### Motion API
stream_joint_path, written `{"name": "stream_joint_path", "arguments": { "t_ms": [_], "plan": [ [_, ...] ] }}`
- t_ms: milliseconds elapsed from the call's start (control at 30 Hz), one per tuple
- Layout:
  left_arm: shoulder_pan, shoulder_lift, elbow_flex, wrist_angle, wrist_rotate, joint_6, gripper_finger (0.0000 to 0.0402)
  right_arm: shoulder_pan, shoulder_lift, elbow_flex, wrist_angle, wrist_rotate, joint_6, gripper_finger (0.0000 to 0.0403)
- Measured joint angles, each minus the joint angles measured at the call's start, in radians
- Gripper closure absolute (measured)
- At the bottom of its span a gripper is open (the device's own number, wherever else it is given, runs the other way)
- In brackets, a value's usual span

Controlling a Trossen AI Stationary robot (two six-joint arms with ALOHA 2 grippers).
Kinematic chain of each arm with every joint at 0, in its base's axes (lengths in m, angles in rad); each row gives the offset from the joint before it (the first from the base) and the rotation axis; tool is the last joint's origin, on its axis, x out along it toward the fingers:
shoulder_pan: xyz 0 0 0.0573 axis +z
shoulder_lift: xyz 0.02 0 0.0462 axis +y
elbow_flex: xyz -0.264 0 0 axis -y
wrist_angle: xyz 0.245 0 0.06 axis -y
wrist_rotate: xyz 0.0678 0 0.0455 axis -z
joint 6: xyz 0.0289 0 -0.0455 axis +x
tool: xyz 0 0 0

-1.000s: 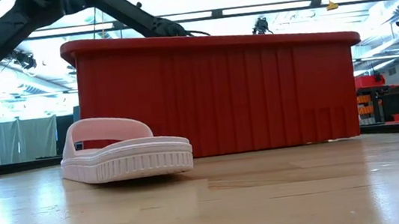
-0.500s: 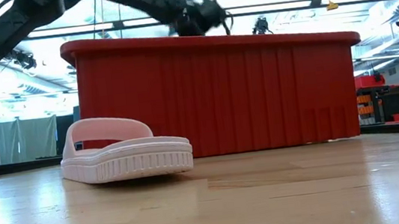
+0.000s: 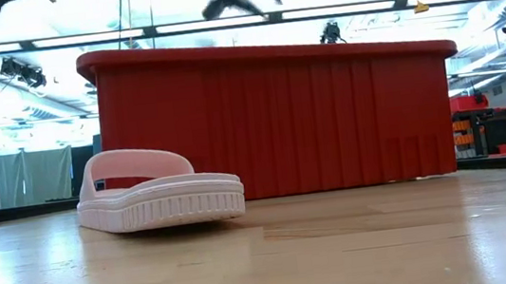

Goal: Pick and place slides into bin
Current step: Put the black slide into the red bin

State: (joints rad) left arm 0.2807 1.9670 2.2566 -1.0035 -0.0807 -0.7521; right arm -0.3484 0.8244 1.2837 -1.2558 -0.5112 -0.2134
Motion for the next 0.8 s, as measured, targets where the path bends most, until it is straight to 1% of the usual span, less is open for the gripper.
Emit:
{"name": "stream_joint_path", "arguments": {
  "t_ms": [67,133,200,267,333,433,533,600,667,733,800],
  "plan": [
    [-0.068,-0.029,-0.002,-0.013,0.015,-0.014,0.023,0.0,-0.072,-0.097,0.08,-0.093,0.025,0.0392],
    [-0.152,-0.053,-0.002,-0.01,0.029,-0.07,0.023,0.0,-0.133,-0.176,0.15,-0.179,0.07,0.0392],
    [-0.252,-0.063,-0.001,0.001,0.033,-0.144,0.023,0.0,-0.18,-0.24,0.194,-0.231,0.129,0.0392],
    [-0.356,-0.065,-0.002,0.006,0.036,-0.217,0.023,0.0,-0.215,-0.289,0.202,-0.256,0.196,0.0392],
    [-0.465,-0.059,-0.002,0.007,0.034,-0.306,0.023,0.0,-0.241,-0.33,0.204,-0.26,0.247,0.0392],
    [-0.627,-0.047,-0.011,0.003,0.029,-0.515,0.023,0.0,-0.259,-0.383,0.205,-0.254,0.334,0.0392],
    [-0.783,-0.004,-0.024,-0.012,-0.024,-0.783,0.023,0.0,-0.26,-0.435,0.204,-0.248,0.441,0.0391],
    [-0.873,0.037,-0.024,-0.018,-0.033,-0.948,0.023,0.0,-0.257,-0.47,0.204,-0.245,0.492,0.0388],
    [-0.955,0.081,-0.024,-0.024,-0.029,-1.098,0.023,0.0,-0.253,-0.503,0.2,-0.244,0.506,0.0383],
    [-1.026,0.126,-0.024,-0.031,-0.024,-1.197,0.023,0.0,-0.251,-0.534,0.202,-0.245,0.502,0.0375],
    [-1.085,0.166,-0.024,-0.072,-0.022,-1.294,0.023,0.0,-0.251,-0.563,0.198,-0.244,0.502,0.0366]
  ]
}}
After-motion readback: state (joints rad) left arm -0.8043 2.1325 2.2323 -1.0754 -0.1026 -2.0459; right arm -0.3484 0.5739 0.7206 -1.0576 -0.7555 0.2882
